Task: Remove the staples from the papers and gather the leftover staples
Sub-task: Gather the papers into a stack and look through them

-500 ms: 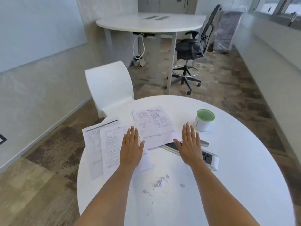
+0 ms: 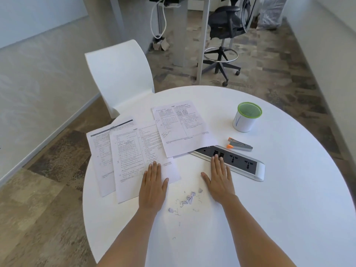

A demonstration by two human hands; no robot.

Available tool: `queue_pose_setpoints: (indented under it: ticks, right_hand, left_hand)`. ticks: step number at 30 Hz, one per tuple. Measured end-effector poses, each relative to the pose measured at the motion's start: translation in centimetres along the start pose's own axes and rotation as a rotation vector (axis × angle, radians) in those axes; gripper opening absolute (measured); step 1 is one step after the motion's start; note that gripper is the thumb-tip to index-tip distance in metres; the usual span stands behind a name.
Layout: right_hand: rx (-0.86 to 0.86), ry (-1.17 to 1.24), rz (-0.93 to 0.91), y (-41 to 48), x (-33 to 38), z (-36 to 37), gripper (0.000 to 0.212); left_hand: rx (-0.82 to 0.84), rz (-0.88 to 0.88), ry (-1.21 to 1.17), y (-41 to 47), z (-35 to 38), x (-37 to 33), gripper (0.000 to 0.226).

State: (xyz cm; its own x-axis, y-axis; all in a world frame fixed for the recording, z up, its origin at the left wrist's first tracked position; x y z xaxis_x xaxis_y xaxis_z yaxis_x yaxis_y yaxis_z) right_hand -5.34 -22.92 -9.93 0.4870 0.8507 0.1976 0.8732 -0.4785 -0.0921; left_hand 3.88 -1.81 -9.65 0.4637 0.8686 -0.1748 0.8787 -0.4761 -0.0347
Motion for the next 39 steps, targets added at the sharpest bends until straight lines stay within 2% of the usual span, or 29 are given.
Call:
queue_pose_setpoints:
  ticks: [12,14,16,18,21,25,28,32,36,39]
  right_hand:
    - [0.014,-0.028,0.032,0.1,0.1,-0.8,0.119]
    - [0.008,-0.016,0.037,0.4,0.2,-1.6,0.105]
    - [0.001,-0.028,0.035,0.9,0.3,-2.3,0.07]
    - [-0.034,-0.026,0.027,1.5,0.4,-3.2,0.049]
    - [-0.03,-0.024,0.039,2.5,0.3,-4.1,0.038]
    - [-0.074,0.153,0.093,4.6,-0.2,-6.0,0.032]
    - [-0.112,0.281,0.134,6.2,-0.2,-7.2,0.031]
    - [-0.082,0.384,0.201,8.8,0.0,-7.6,0.042]
    - [-0.005,0.383,0.245,11.5,0.2,-7.0,0.057]
    - [0.03,0.355,0.293,12.9,0.2,-6.5,0.065]
  left_hand:
    - [0.044,-0.058,-0.069,-0.3,0.1,0.2,0.07]
    - [0.038,-0.052,-0.096,0.0,-0.5,0.1,0.058]
    - [0.026,-0.041,-0.116,0.4,-1.1,0.1,0.051]
    - [-0.028,-0.027,-0.149,0.8,-2.0,0.5,0.041]
    - [-0.066,-0.105,-0.196,1.6,-3.1,2.1,0.042]
    - [-0.122,-0.29,-0.287,3.1,-4.8,5.4,0.047]
    - [-0.136,-0.453,-0.352,4.0,-5.4,8.2,0.051]
    - [-0.127,-0.597,-0.363,4.9,-5.5,11.1,0.061]
    - [-0.118,-0.742,-0.394,5.0,-4.8,13.4,0.073]
    - [-0.141,-0.772,-0.405,5.2,-4.5,14.0,0.075]
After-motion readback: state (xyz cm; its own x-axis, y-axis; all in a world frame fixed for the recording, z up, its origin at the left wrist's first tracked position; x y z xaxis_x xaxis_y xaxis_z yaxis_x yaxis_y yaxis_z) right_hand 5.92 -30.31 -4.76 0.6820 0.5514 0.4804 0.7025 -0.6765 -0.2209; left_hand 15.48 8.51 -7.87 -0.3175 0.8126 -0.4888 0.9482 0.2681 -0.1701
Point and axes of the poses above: each hand's wrist, its own y-axis towards the middle knuckle, its own z-axis out of the palm, x = y × z, the point moved 9 cm from there along y, towards the middle knuckle, and after that the axes turned 2 degrees about x, right-handed, at the moved point
